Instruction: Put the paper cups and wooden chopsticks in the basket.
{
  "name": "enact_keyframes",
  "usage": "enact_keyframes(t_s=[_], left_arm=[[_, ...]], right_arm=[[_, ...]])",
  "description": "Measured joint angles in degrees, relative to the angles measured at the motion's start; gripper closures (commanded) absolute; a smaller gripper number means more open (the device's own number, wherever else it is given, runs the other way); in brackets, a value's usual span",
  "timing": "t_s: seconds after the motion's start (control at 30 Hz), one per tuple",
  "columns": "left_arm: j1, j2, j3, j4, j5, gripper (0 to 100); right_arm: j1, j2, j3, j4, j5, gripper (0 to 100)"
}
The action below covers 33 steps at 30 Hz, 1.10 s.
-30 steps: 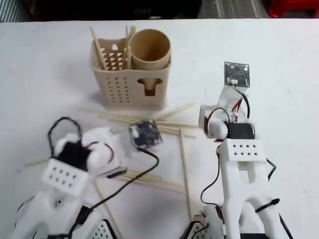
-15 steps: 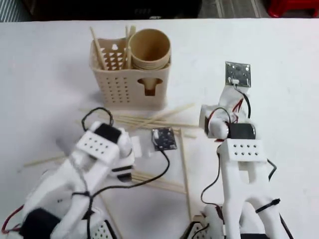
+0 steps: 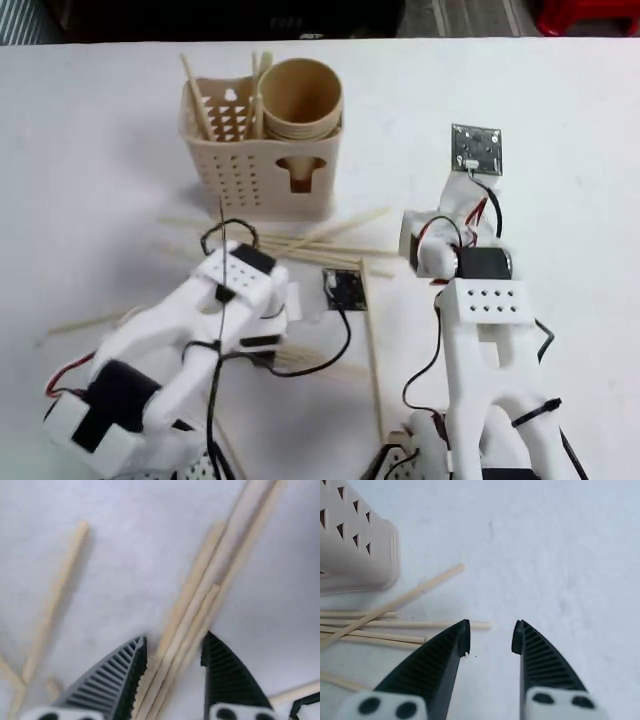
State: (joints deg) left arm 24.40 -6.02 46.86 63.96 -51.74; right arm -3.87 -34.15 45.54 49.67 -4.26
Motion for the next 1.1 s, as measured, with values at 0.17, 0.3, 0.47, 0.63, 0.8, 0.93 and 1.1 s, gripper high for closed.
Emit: enact_keyframes(t_s=[0.17,0.3,0.47,0.63,0.8,0.93,1.1], left_arm=[[1.05,2.9,-0.26,-0.53,0.09,98],[2.46,3.16,-0.26,-0.53,0.0,98],[2.46,3.16,-0.26,-0.53,0.0,98],[2.46,2.99,-1.05,1.49,1.58,98],[2.29,-1.58,-1.14,4.4,4.13,98],[2.29,-9.23,-1.14,7.91,4.22,98],[2.29,-19.43,-1.14,13.27,4.31,98]], right_arm=[[0.0,0.0,0.0,0.0,0.0,85.4],[1.58,0.0,0.0,0.0,0.0,85.4],[2.2,0.0,0.0,0.0,0.0,85.4],[2.2,0.0,0.0,0.0,0.0,85.4],[2.2,0.0,0.0,0.0,0.0,85.4],[2.2,0.0,0.0,0.0,0.0,85.4],[2.2,0.0,0.0,0.0,0.0,85.4]])
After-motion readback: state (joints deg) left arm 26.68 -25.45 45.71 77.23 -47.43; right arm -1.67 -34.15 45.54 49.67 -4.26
